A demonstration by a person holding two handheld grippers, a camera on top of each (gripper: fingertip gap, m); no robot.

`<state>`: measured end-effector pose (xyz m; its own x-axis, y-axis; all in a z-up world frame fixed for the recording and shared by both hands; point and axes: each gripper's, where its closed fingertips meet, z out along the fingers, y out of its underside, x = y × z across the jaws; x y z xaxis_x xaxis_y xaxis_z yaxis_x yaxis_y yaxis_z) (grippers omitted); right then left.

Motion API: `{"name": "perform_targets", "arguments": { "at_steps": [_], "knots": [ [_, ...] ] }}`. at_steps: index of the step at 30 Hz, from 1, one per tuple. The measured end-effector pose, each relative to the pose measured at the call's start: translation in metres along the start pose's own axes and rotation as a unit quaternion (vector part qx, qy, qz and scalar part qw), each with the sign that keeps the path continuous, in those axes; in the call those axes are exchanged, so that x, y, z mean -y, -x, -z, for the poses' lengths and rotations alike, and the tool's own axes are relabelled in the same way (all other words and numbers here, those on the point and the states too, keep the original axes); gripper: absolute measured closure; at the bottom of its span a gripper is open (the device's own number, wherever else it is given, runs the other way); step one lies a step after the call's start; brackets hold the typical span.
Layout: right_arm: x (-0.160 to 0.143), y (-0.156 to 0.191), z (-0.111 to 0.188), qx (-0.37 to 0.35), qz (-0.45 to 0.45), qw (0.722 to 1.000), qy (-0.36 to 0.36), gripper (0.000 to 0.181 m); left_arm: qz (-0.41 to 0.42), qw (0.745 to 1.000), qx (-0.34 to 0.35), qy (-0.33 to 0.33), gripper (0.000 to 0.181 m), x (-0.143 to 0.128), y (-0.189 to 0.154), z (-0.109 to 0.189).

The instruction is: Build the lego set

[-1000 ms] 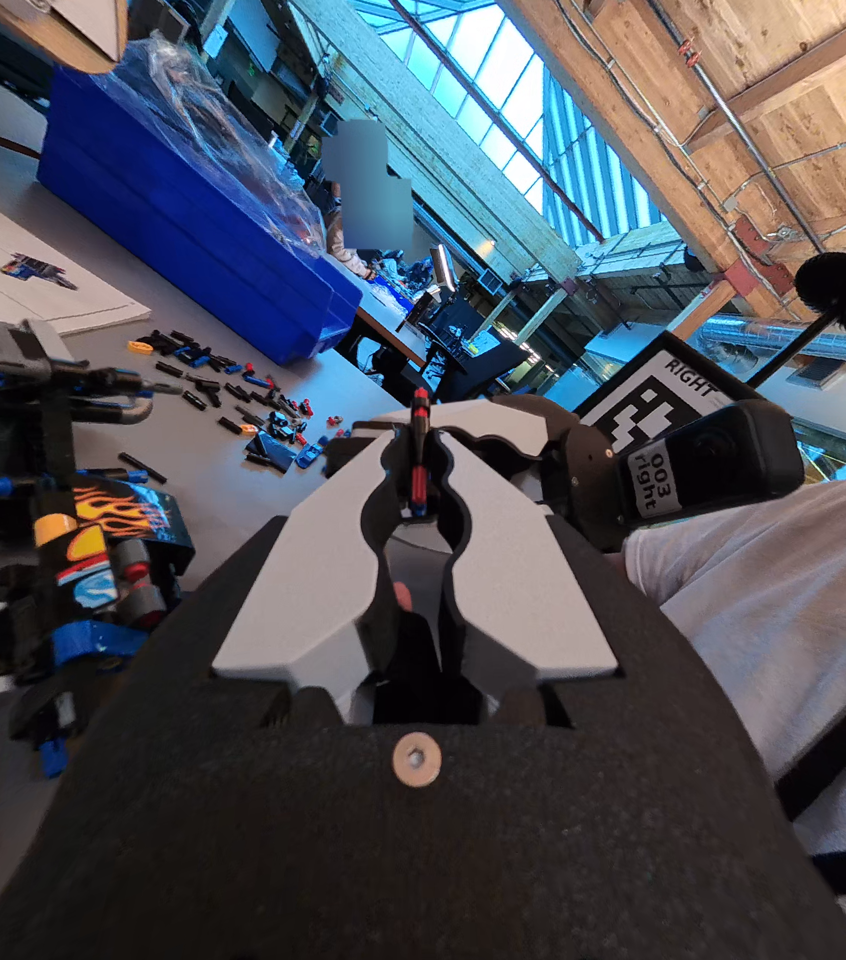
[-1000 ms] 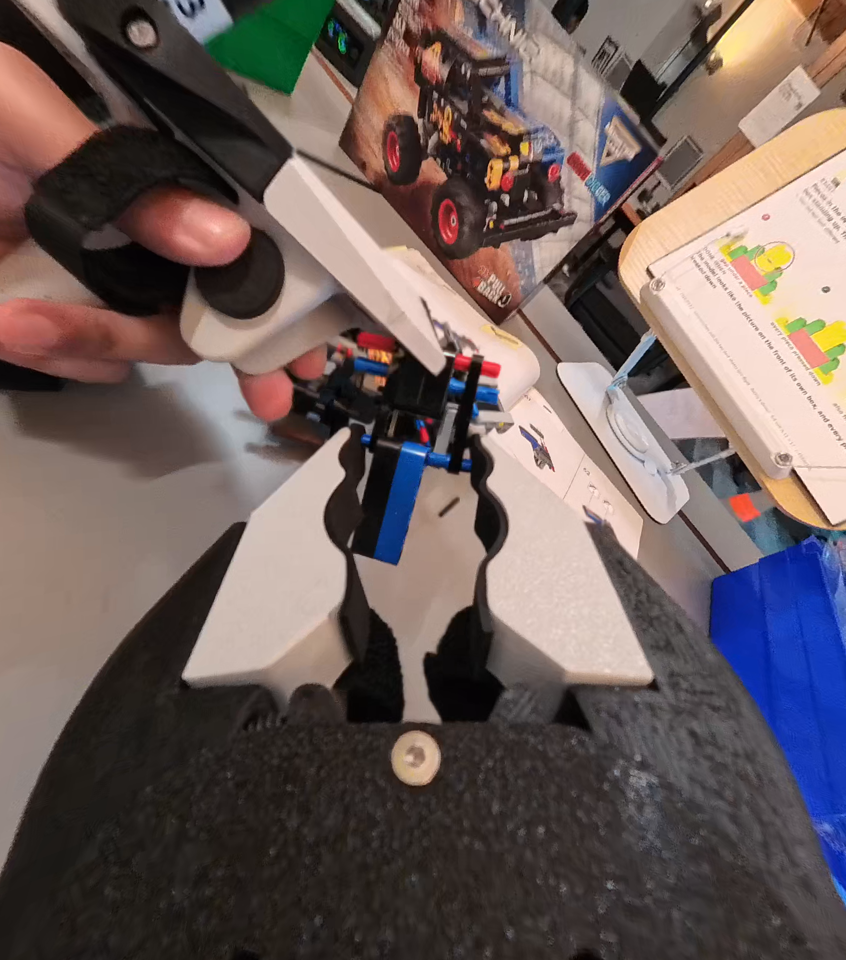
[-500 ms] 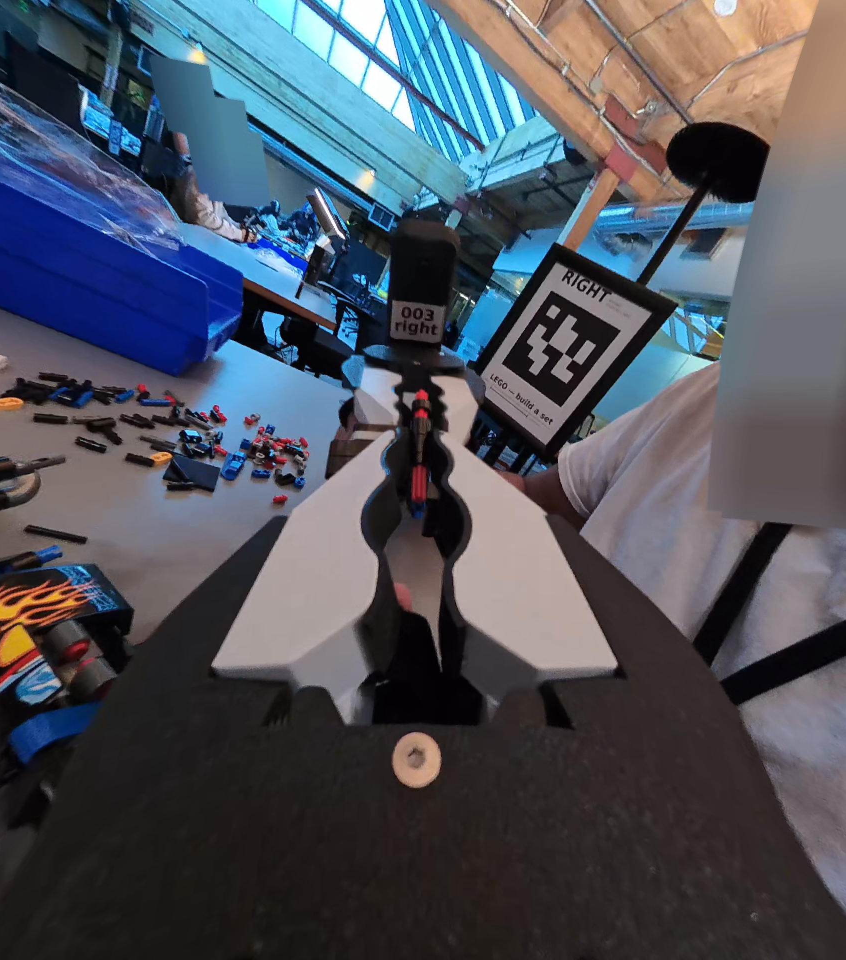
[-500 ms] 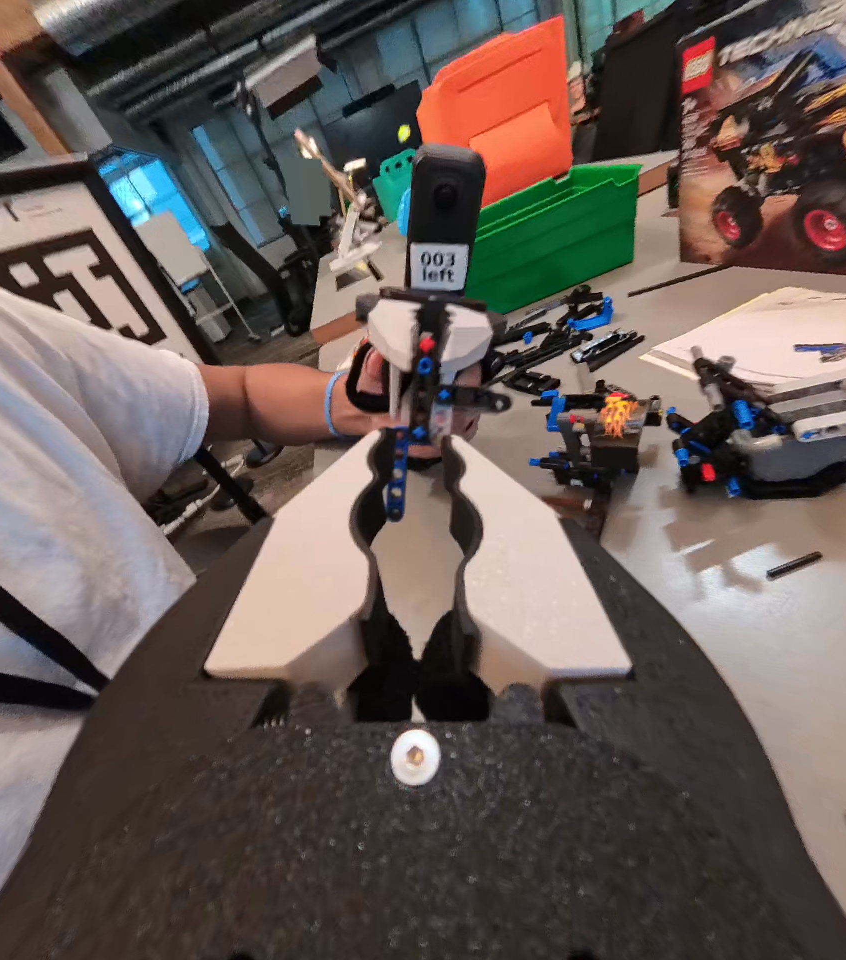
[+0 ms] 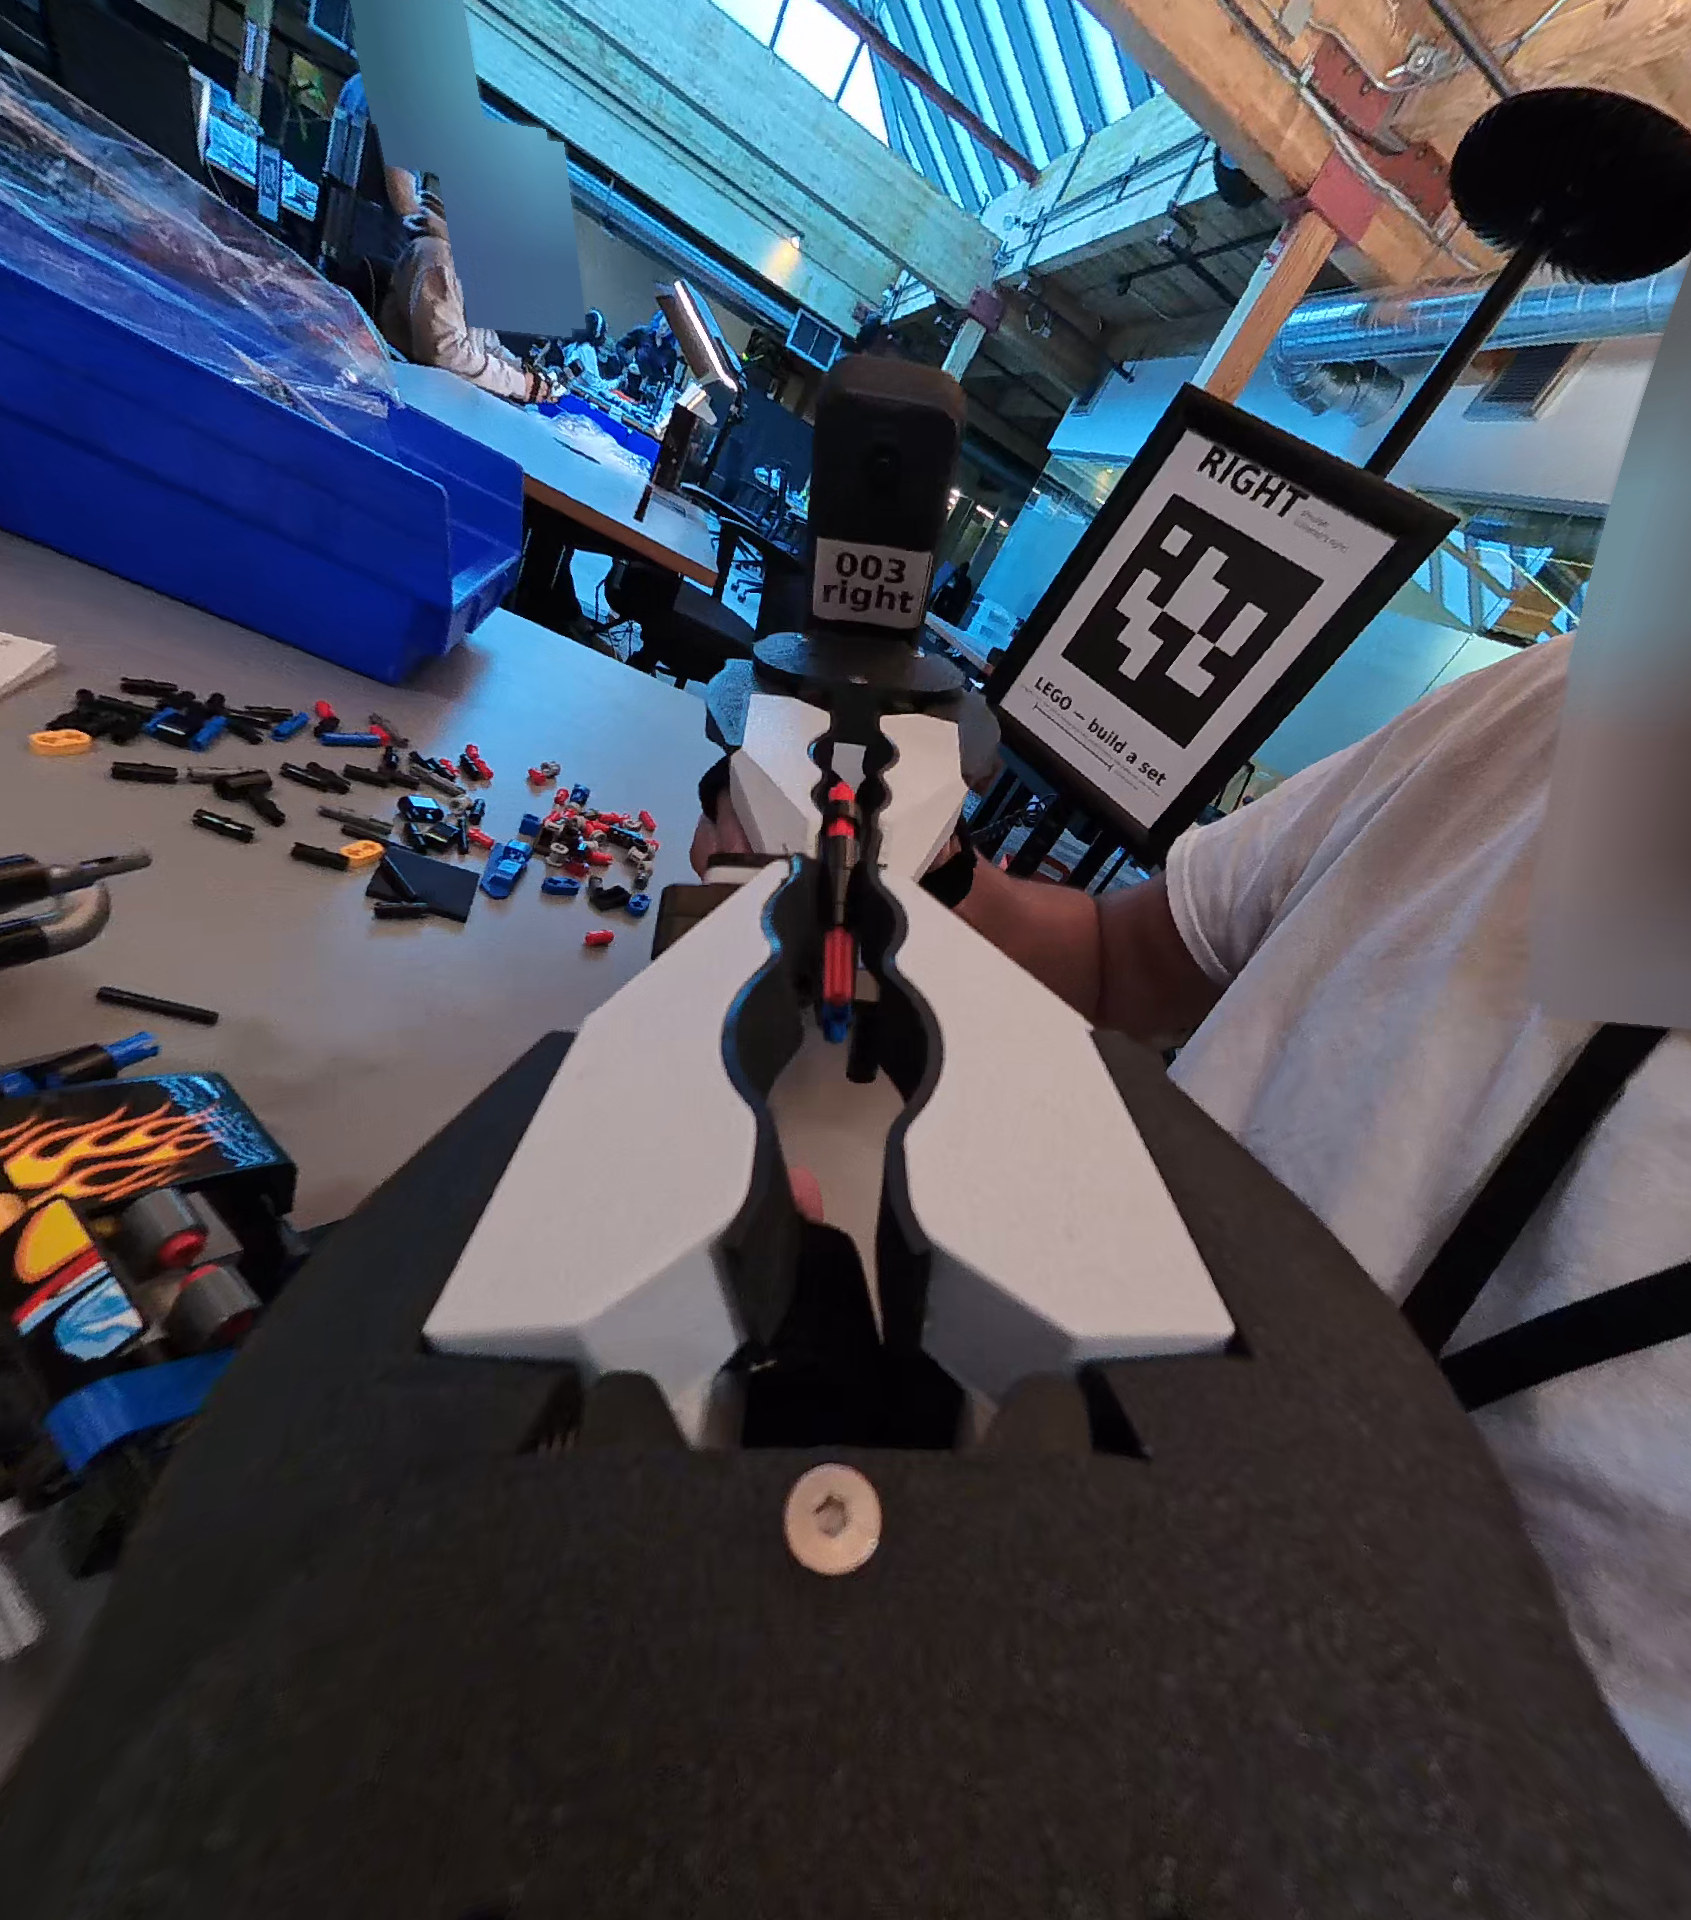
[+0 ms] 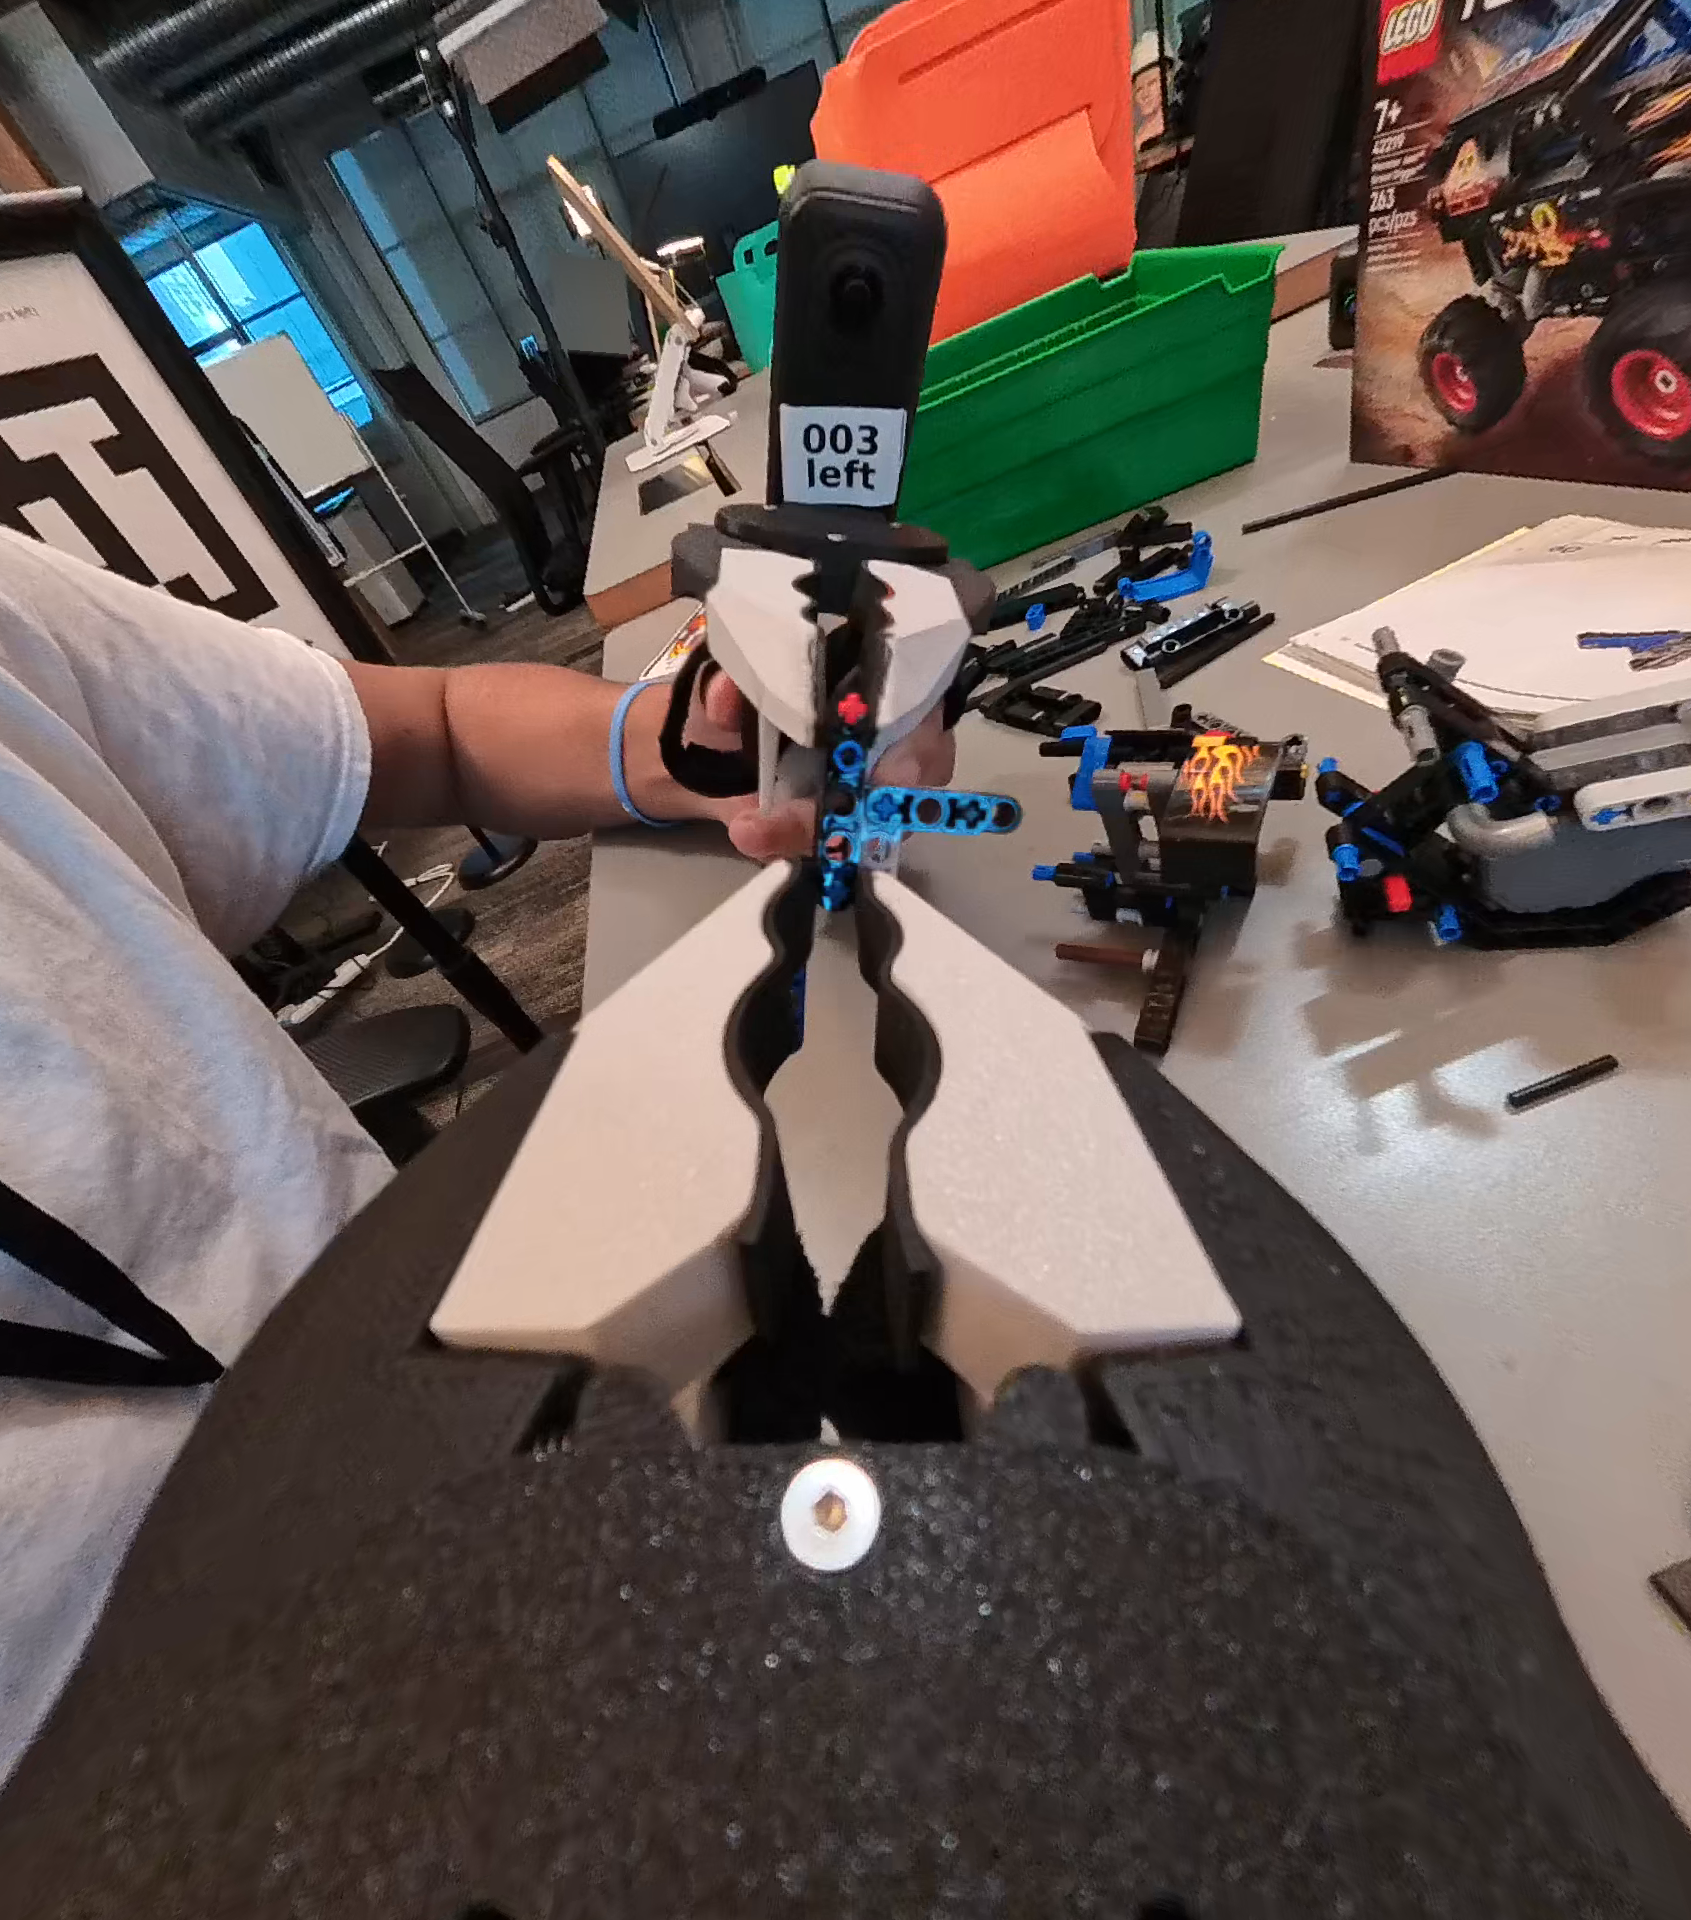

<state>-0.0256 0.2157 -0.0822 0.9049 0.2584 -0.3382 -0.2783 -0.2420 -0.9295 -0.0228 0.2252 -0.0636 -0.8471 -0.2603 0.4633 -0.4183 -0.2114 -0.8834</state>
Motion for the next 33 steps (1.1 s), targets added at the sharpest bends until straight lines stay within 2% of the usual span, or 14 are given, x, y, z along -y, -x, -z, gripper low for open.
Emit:
{"name": "perform_targets", "arguments": {
  "at_steps": [3, 6, 8, 10, 11, 13, 15, 19, 22, 33],
  "knots": [
    [-0.002, -0.006, 0.0, -0.008, -0.006, 1.0, 0.003, 0.175, -0.003, 1.0, 0.021, -0.004, 0.177, 0.0, 0.006, -0.001],
    [0.003, -0.011, 0.003, 0.002, -0.039, 0.999, -0.029, 0.176, -0.037, 0.997, 0.064, -0.023, 0.173, 0.007, 0.014, 0.001],
    [0.008, -0.017, 0.005, 0.005, -0.065, 0.996, -0.059, 0.176, -0.045, 0.995, 0.089, -0.032, 0.149, 0.012, 0.021, 0.005],
    [0.018, -0.021, 0.009, 0.008, -0.091, 0.99, -0.105, 0.176, -0.01, 0.995, 0.098, -0.015, 0.127, 0.006, 0.028, 0.005],
    [0.023, -0.02, 0.011, 0.011, -0.095, 0.988, -0.124, 0.176, 0.012, 0.996, 0.089, -0.003, 0.124, 0.0, 0.029, 0.002],
    [0.03, -0.018, 0.013, -0.001, -0.068, 0.987, -0.143, 0.176, 0.057, 0.997, 0.06, 0.015, 0.126, -0.011, 0.025, -0.008],
    [0.031, -0.015, 0.008, -0.003, -0.058, 0.987, -0.147, 0.176, 0.082, 0.996, 0.032, 0.005, 0.133, -0.013, 0.019, -0.015],
    [0.025, -0.015, 0.0, -0.025, -0.041, 0.99, -0.133, 0.175, 0.08, 0.997, 0.008, -0.012, 0.159, -0.011, 0.01, -0.019],
    [0.023, -0.014, -0.003, -0.028, -0.033, 0.991, -0.127, 0.175, 0.073, 0.997, 0.01, -0.036, 0.161, -0.004, 0.009, -0.017],
    [0.016, -0.014, -0.003, -0.021, -0.029, 0.995, -0.098, 0.175, 0.065, 0.998, 0.01, -0.014, 0.162, -0.013, 0.01, -0.016]
  ]
}}
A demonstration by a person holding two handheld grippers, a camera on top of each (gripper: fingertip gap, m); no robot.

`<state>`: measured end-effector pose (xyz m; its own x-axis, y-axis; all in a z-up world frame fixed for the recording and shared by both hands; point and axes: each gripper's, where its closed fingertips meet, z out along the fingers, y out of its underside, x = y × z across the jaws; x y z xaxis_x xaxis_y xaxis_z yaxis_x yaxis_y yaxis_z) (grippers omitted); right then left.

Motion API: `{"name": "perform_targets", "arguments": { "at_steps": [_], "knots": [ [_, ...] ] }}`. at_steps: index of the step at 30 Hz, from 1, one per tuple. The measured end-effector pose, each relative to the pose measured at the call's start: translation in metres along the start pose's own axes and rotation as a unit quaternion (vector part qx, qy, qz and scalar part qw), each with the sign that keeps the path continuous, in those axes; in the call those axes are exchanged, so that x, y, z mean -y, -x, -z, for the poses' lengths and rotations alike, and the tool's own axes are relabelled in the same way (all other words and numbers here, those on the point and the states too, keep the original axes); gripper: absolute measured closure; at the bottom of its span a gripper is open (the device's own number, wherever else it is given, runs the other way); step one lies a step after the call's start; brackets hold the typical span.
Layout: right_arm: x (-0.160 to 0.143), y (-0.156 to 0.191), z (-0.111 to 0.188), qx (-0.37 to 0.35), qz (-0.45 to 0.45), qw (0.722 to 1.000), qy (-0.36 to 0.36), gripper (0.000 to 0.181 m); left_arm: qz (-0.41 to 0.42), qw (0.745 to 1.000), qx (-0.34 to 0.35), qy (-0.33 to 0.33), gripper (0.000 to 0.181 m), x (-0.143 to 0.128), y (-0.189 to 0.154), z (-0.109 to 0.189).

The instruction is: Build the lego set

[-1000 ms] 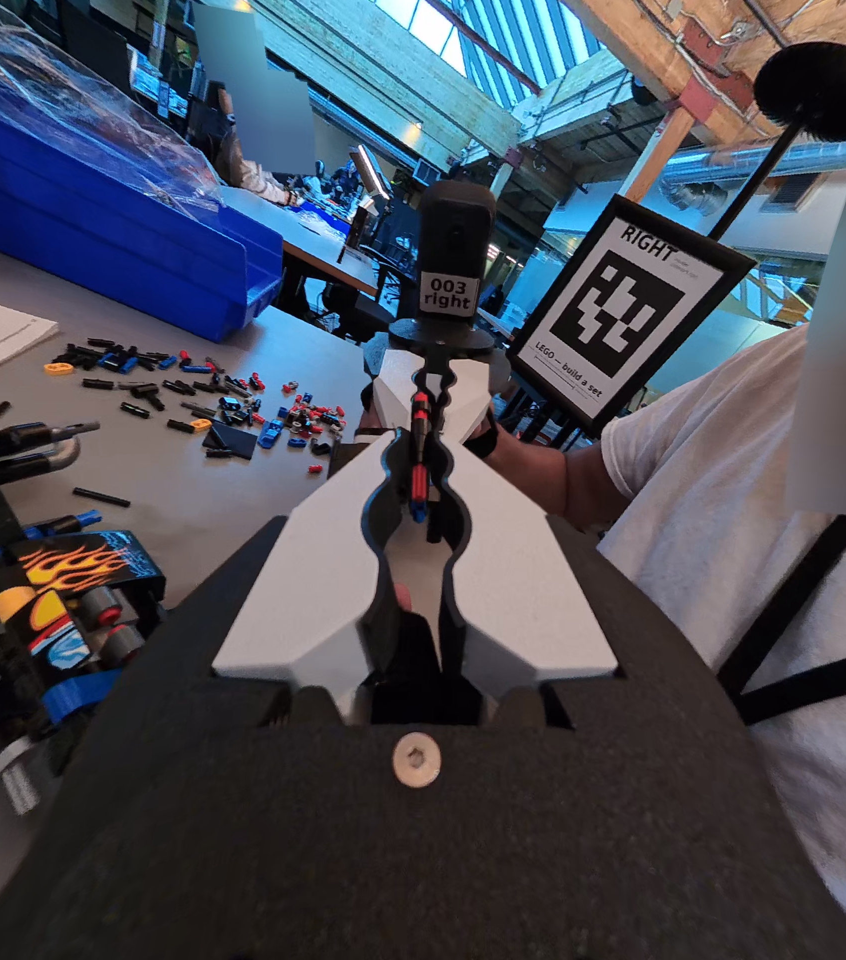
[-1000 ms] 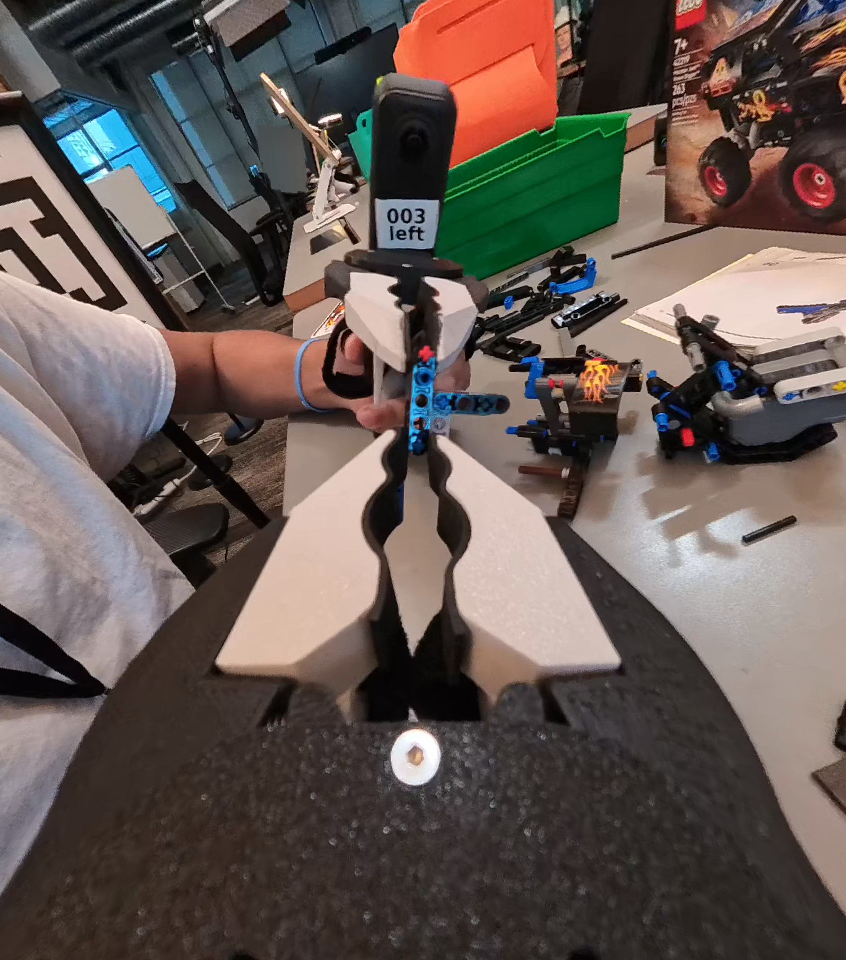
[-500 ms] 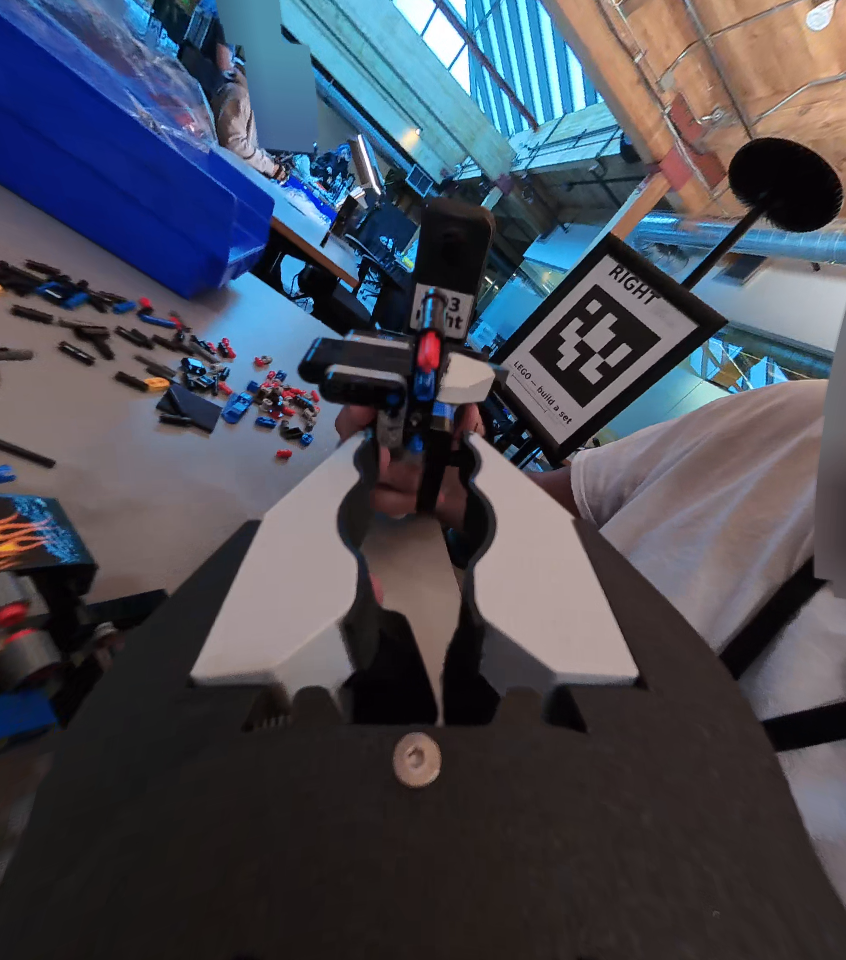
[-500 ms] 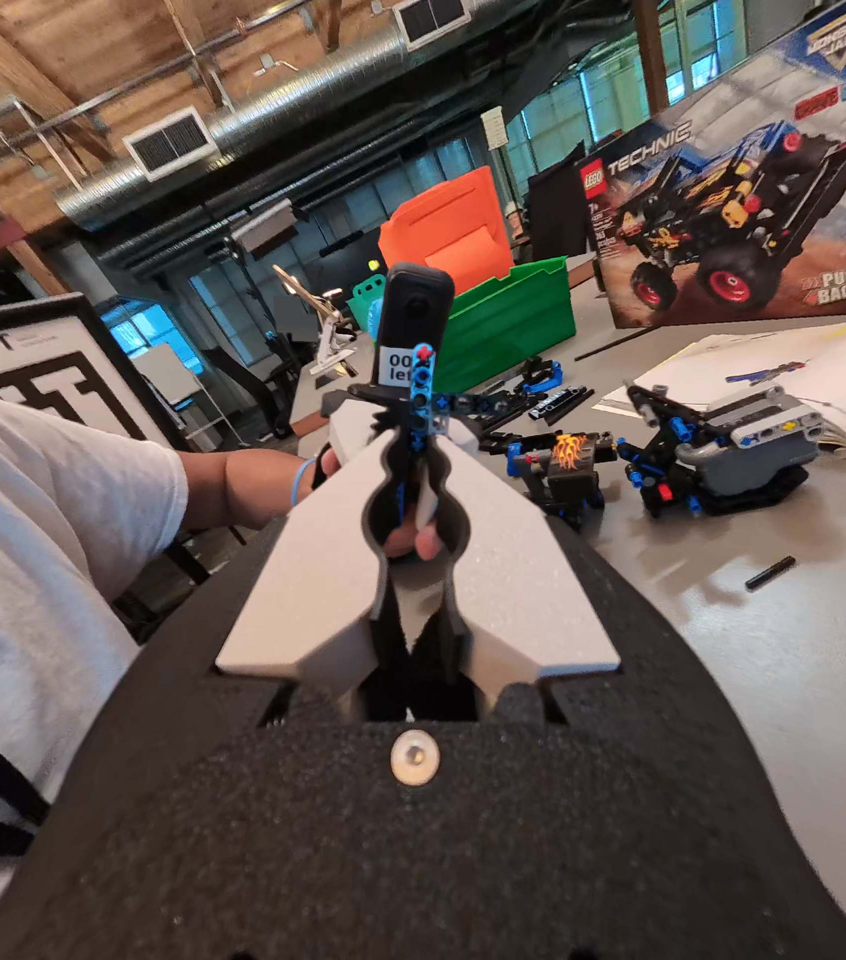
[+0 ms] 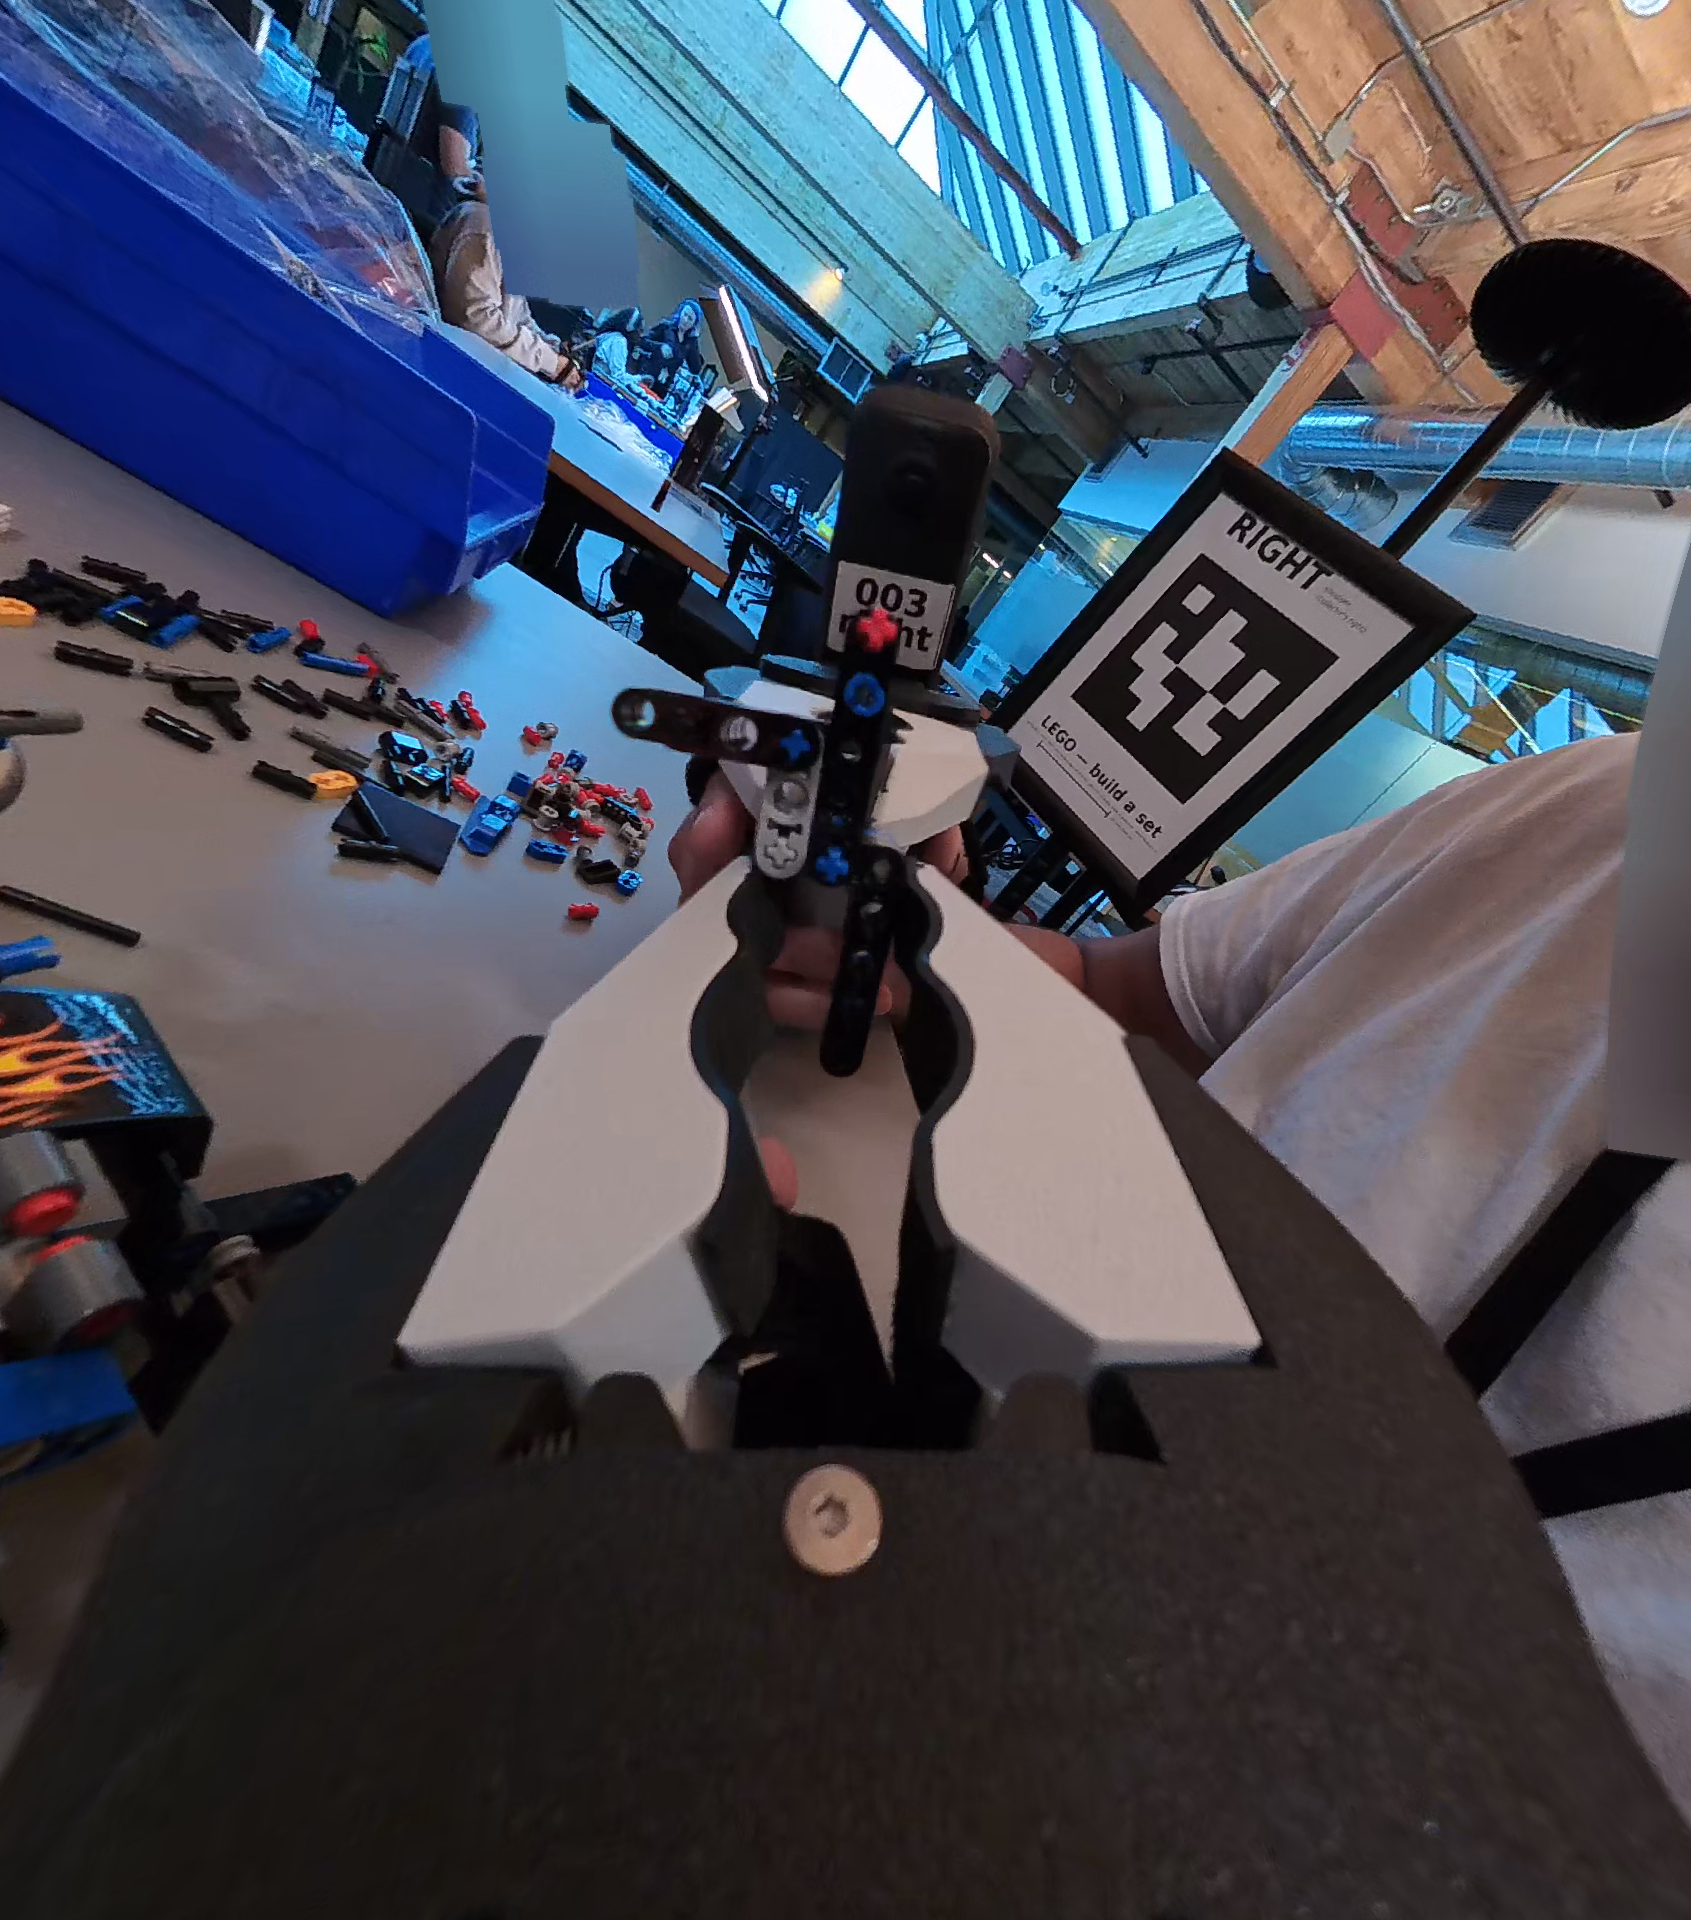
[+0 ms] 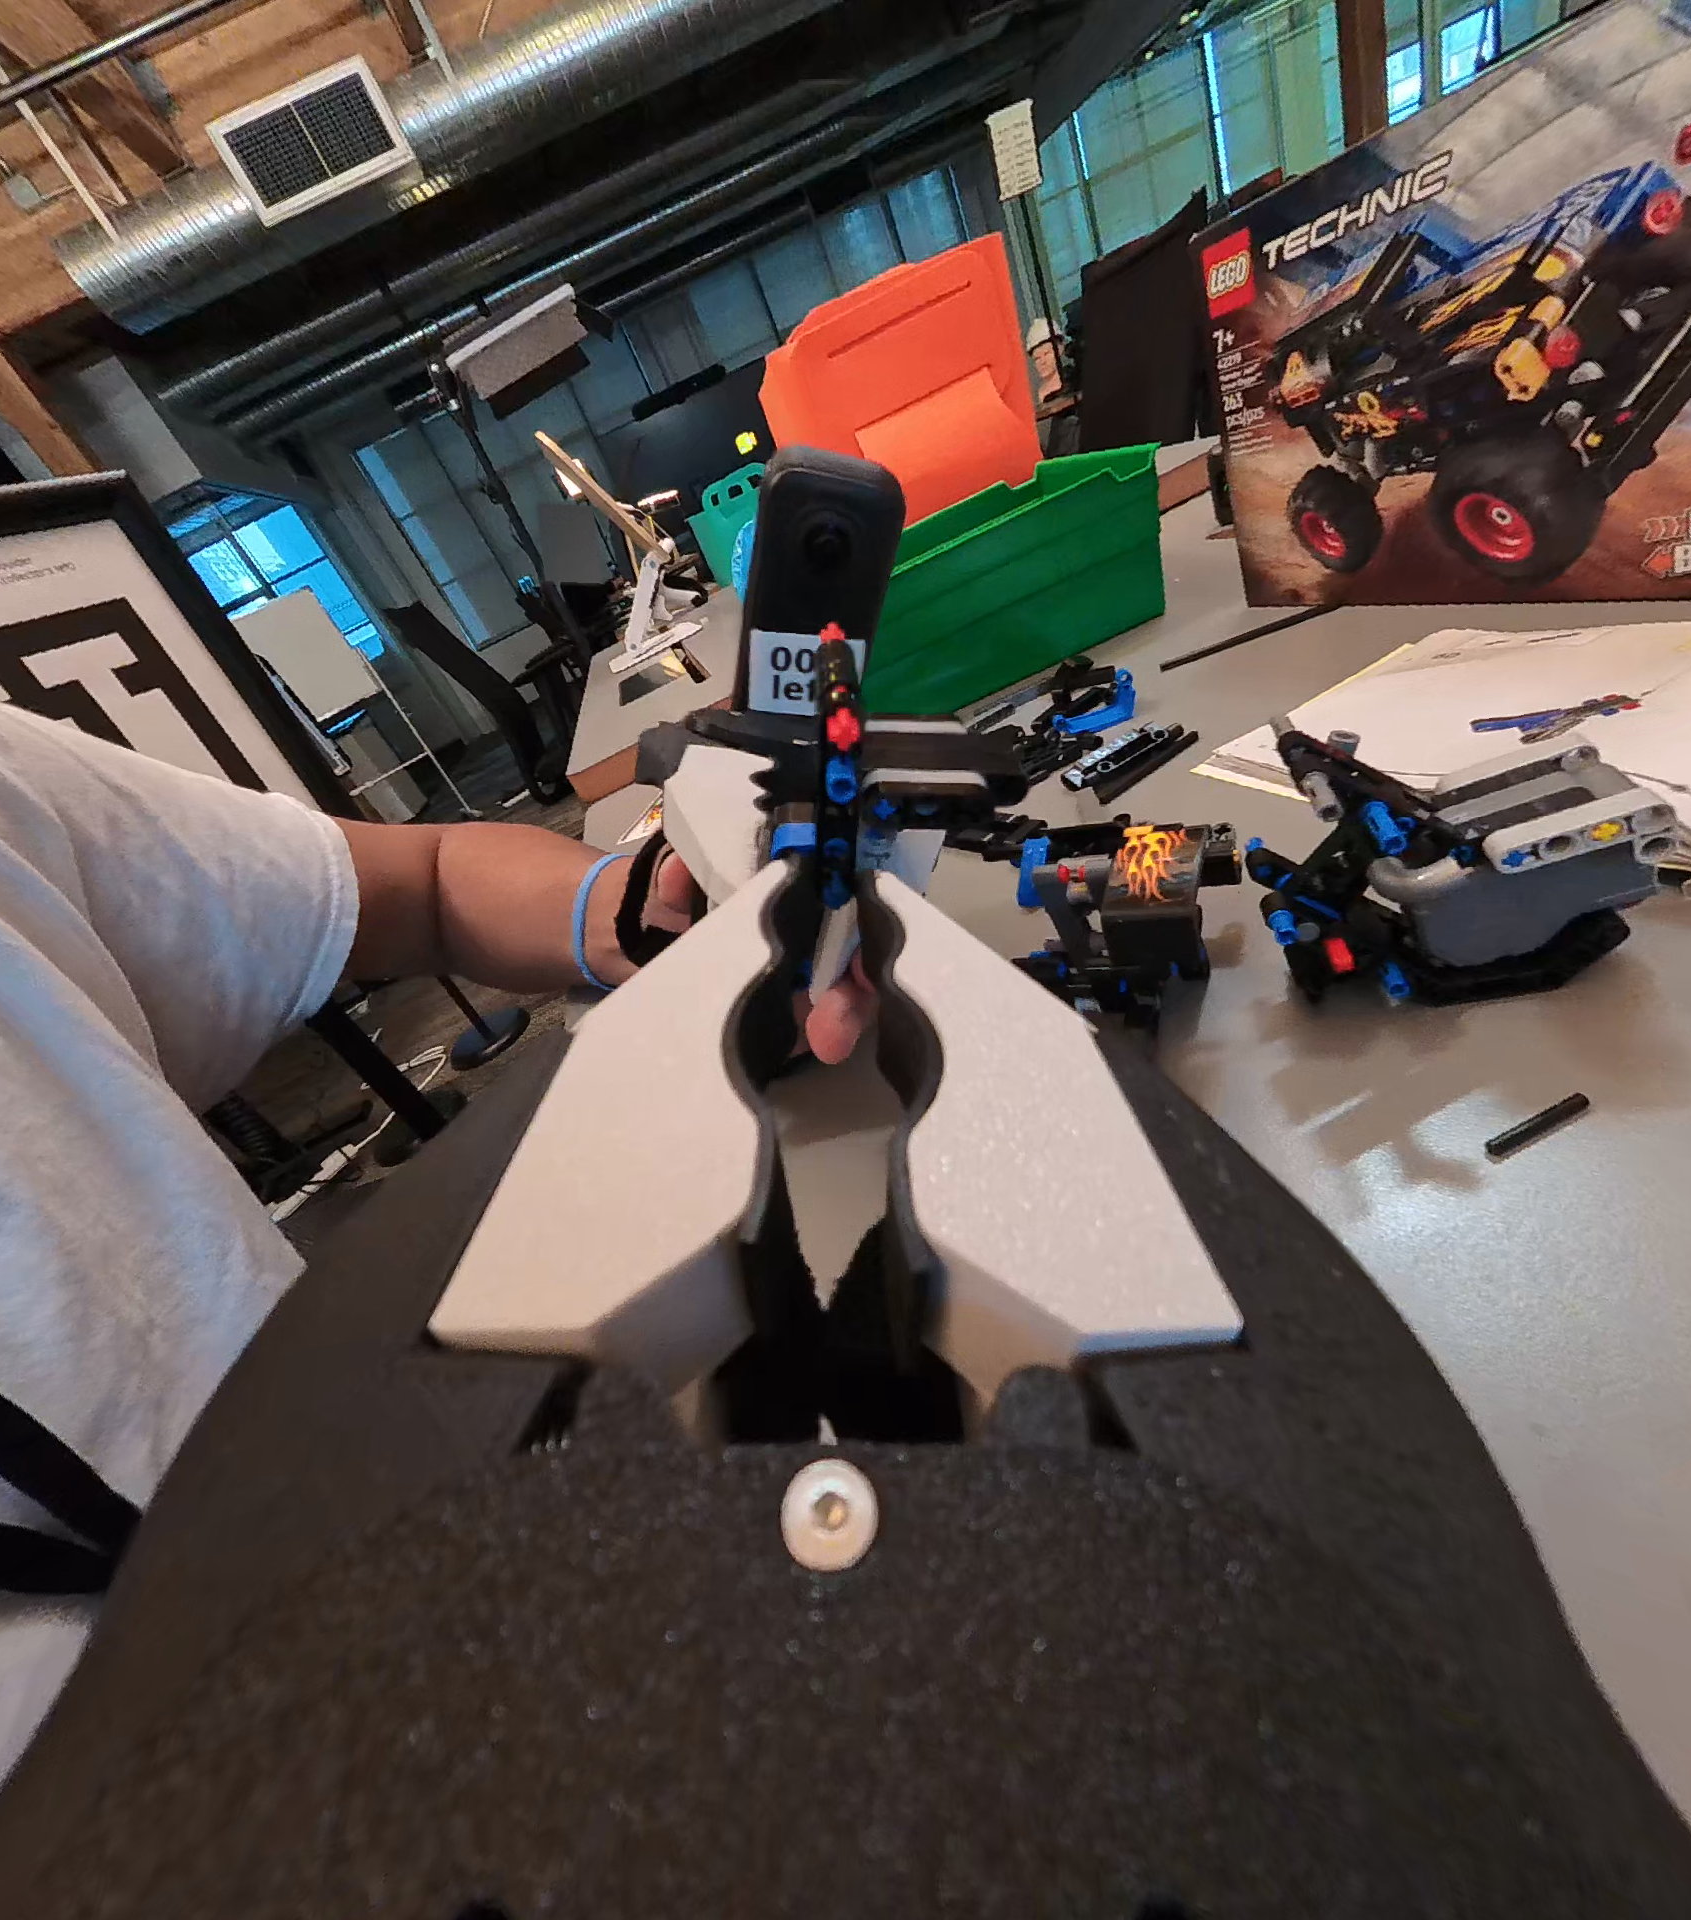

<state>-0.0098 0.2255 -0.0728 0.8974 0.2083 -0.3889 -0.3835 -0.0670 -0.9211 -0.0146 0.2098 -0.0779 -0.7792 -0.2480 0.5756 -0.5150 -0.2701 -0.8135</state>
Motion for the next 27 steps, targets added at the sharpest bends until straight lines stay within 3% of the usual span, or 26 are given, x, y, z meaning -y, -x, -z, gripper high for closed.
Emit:
{"name": "perform_targets", "arguments": {
  "at_steps": [11, 27],
  "knots": [
    [-0.002, -0.003, 0.004, -0.012, 0.033, 0.999, 0.016, 0.175, -0.052, 0.998, 0.02, 0.03, 0.175, -0.005, -0.001, 0.003],
    [-0.003, 0.007, 0.004, 0.033, -0.022, 0.999, 0.003, 0.176, -0.011, 0.999, -0.032, 0.016, 0.176, -0.008, -0.013, 0.0]
  ]
}}
